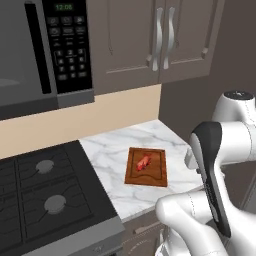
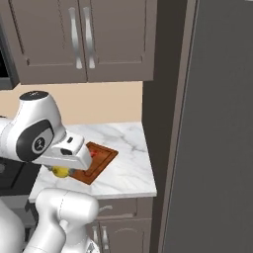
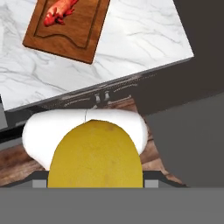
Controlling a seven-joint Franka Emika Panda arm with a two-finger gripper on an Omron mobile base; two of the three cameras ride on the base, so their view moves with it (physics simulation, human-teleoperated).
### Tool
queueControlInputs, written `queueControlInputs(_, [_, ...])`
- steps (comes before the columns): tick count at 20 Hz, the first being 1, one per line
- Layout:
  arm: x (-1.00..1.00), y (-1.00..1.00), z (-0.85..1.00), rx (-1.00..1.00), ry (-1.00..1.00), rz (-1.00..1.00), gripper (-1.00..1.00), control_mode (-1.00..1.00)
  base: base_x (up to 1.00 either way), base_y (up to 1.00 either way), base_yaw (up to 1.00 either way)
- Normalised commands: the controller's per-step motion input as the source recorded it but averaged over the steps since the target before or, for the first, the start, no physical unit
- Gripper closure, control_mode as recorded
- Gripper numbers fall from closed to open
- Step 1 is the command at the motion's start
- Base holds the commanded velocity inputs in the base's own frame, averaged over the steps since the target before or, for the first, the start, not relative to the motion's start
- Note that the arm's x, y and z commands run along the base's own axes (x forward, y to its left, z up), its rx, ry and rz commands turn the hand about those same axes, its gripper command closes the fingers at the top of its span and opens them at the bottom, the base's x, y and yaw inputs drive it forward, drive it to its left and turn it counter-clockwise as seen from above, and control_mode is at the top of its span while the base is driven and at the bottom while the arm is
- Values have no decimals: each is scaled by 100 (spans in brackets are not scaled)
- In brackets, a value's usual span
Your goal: Retrieve a lemon from the fridge and place it on the cutting board with the fish.
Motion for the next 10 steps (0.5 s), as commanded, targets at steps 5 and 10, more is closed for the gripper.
queueControlInputs(5, [55,6,-34,3,0,6,100,-100,0,0,0])
queueControlInputs(10, [74,10,-53,0,11,10,100,-100,0,0,0])
